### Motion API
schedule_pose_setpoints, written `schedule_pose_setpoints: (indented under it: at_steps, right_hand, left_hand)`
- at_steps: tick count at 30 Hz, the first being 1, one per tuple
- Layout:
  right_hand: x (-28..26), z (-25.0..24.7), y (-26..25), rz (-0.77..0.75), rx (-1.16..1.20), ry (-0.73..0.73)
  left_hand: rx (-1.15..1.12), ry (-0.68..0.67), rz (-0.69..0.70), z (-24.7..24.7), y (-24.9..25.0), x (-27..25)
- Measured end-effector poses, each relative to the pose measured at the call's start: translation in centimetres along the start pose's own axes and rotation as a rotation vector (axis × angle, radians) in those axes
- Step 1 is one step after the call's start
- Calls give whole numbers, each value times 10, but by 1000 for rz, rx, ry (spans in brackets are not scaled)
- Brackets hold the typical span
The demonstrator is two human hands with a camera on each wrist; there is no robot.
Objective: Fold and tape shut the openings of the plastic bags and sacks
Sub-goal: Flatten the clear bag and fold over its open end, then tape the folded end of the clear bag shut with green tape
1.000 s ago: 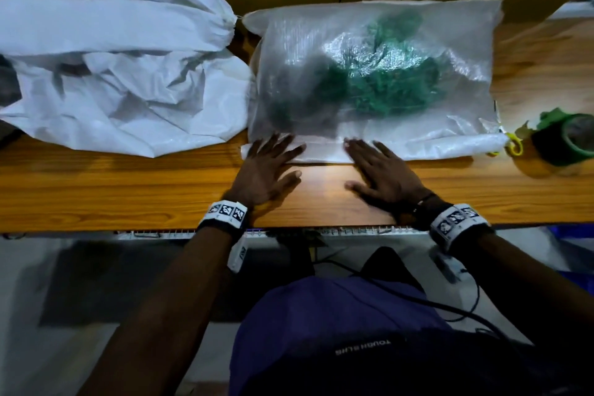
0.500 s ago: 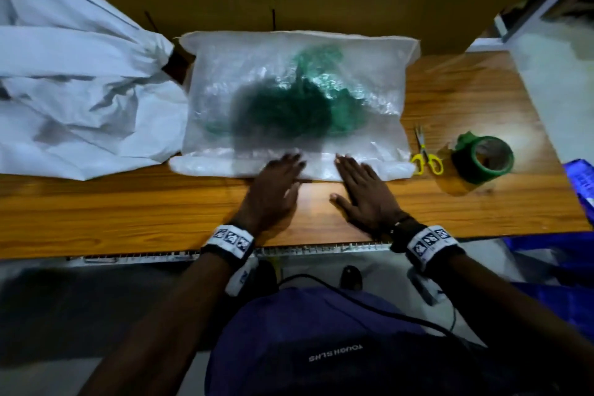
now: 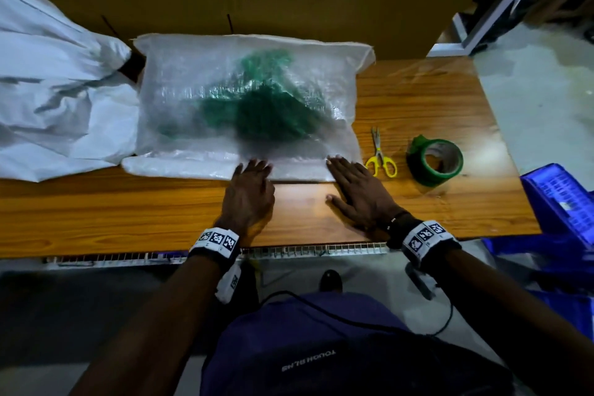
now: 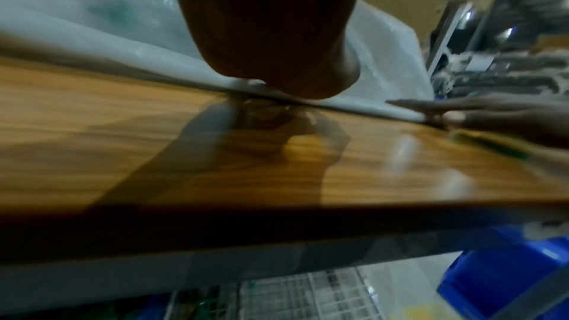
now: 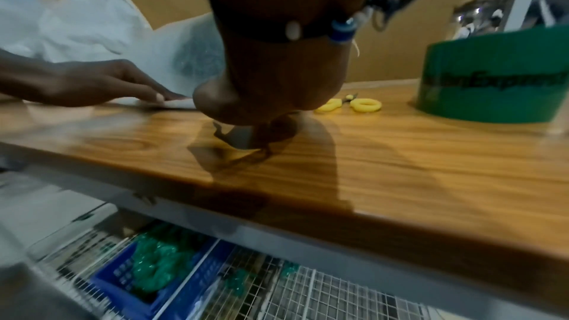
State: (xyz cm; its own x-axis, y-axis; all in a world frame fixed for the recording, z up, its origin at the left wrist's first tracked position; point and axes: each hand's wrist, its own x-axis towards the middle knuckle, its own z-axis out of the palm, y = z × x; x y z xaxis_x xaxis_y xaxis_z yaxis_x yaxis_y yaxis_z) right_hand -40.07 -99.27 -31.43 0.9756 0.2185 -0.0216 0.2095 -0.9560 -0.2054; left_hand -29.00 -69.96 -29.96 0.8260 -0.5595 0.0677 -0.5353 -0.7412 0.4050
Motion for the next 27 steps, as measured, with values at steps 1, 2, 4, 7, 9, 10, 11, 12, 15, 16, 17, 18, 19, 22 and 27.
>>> schedule_pose_setpoints:
  at_steps: [1, 2, 4, 7, 9, 10, 11, 12, 15, 16, 17, 18, 19, 22, 27]
  right_hand:
    - [0, 1, 0, -5, 4, 9]
    - [1, 1, -1, -13, 2, 10]
    - [2, -3, 1, -30, 25, -11]
    - [4, -12, 10, -66, 167, -13]
    - [-1, -25, 15, -63, 321, 53]
    - [-6, -35, 17, -36, 379, 108]
    - [-12, -46, 21, 0, 410, 177]
    - [-19, -59, 28, 51, 413, 259]
    - [-44, -91, 69, 270, 339, 513]
    - [-53, -97, 87, 380, 287, 547]
    - [-63, -102, 105, 505, 239, 540]
    - [-72, -103, 120, 634, 210, 509]
    - [-81, -103, 132, 739, 201, 473]
    - [-98, -91, 149, 911, 256, 297]
    - [-101, -71, 148, 839, 438, 256]
  left_hand:
    - [24, 47, 38, 4, 11, 3]
    - [17, 67, 79, 11, 23, 5]
    - [-30, 43, 158, 29, 48, 11]
    - [-69, 62, 105, 45, 76, 17]
    - [-68, 108, 21, 46, 86, 22]
    - [-54, 122, -8, 45, 91, 23]
    - [-36, 128, -35, 44, 96, 25]
    - [-22, 126, -61, 44, 100, 27]
    - [-14, 132, -134, 44, 109, 31]
    - [-20, 141, -147, 45, 112, 33]
    - [-32, 148, -160, 45, 114, 34]
    - [-42, 151, -170, 45, 115, 35]
    - [-48, 151, -179, 46, 116, 35]
    - [-35, 151, -202, 48, 116, 37]
    - [-12, 157, -219, 47, 117, 38]
